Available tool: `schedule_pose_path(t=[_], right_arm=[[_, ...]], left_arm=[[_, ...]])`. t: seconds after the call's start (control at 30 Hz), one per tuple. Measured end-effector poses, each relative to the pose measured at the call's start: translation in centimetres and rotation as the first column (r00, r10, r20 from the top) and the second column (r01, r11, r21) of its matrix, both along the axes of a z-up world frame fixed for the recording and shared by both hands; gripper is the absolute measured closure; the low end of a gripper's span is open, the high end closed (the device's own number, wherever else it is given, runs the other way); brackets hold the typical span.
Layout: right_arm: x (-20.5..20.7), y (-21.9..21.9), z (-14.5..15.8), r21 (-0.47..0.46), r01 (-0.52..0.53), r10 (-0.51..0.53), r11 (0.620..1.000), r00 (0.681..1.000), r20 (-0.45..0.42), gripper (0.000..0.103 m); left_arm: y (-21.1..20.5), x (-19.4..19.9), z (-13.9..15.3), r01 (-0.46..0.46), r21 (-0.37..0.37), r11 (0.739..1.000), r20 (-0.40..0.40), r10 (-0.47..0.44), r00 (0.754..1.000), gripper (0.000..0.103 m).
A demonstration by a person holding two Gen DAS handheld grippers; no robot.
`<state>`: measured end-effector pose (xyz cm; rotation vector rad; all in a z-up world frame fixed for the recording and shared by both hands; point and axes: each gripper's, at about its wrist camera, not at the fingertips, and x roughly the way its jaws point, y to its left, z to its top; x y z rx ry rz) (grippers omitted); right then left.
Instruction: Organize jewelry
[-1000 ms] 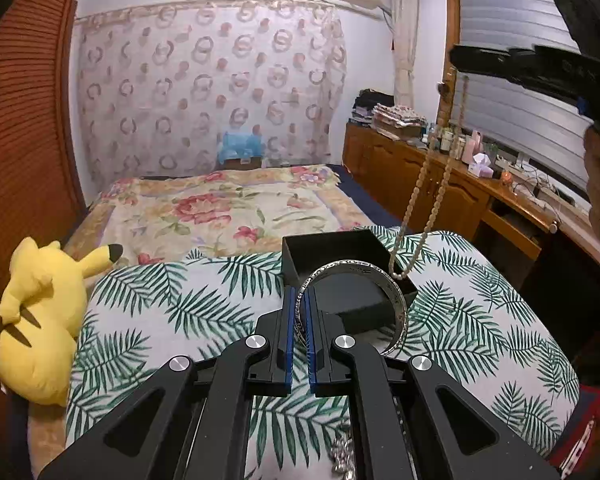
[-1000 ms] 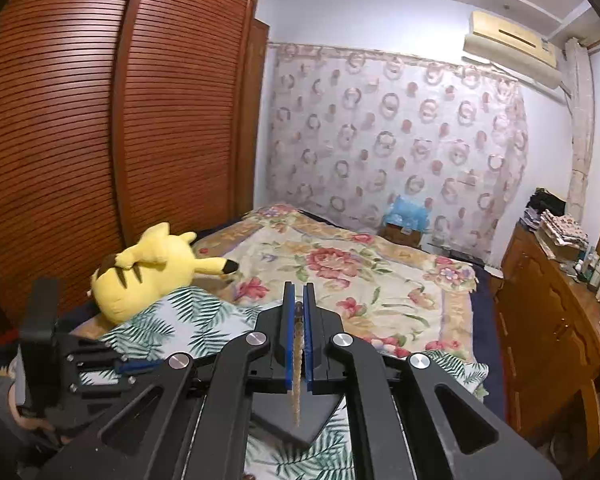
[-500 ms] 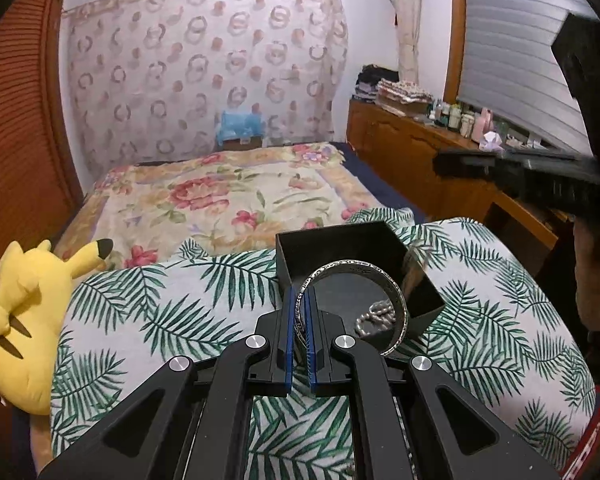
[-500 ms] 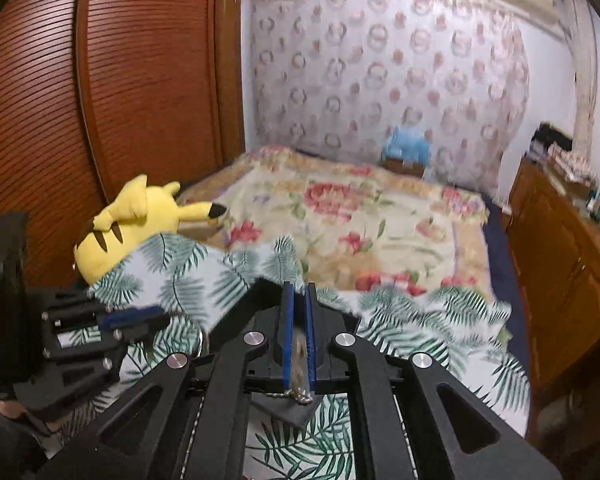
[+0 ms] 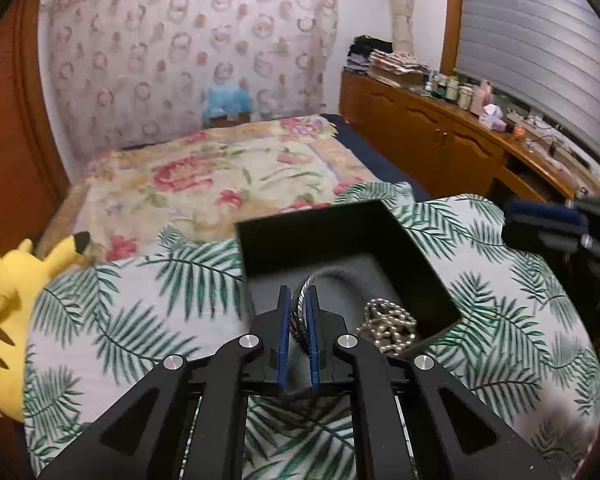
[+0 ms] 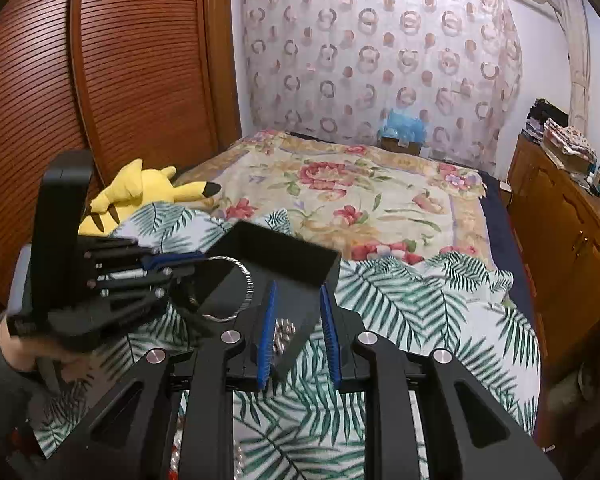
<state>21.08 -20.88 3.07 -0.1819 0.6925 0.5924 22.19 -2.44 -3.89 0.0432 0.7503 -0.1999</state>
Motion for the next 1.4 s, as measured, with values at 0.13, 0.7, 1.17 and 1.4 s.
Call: schedule_pose_path(t=[0.13, 0.7, 1.17, 1.4], right_arm=[[-1.3, -1.1, -1.0, 0.01, 0.003, -0.003, 1.0, 1.0, -0.007, 0.079], [-7.7, -1.5, -7.0, -0.009, -0.076, 0.074, 0.997, 0.991, -0.112, 0.079], [-7.4, -0.7, -9.9, -0.086, -0.107, 0.088, 0.991, 0.976, -0.197, 0.079], [-6.8, -0.3, -9.9, -0.16, -0.066, 0.039, 0.985, 0.985, -0.167, 0.083]], left_arm=[[0.5, -1.4, 0.3, -0.002, 0.007, 1.0, 0.008, 0.002, 1.0, 0.091], [1.7, -11.2, -0.1, 0.034, -0.01, 0.999, 0.054, -0.033, 0.998, 0.028], [0.3, -14.4, -3.0, 0.07, -0.045, 0.997, -0.023, -0.071, 0.997, 0.02], [-0.8, -14.5, -3.7, 0.101, -0.045, 0.994, -0.043, -0.103, 0.994, 0.019]])
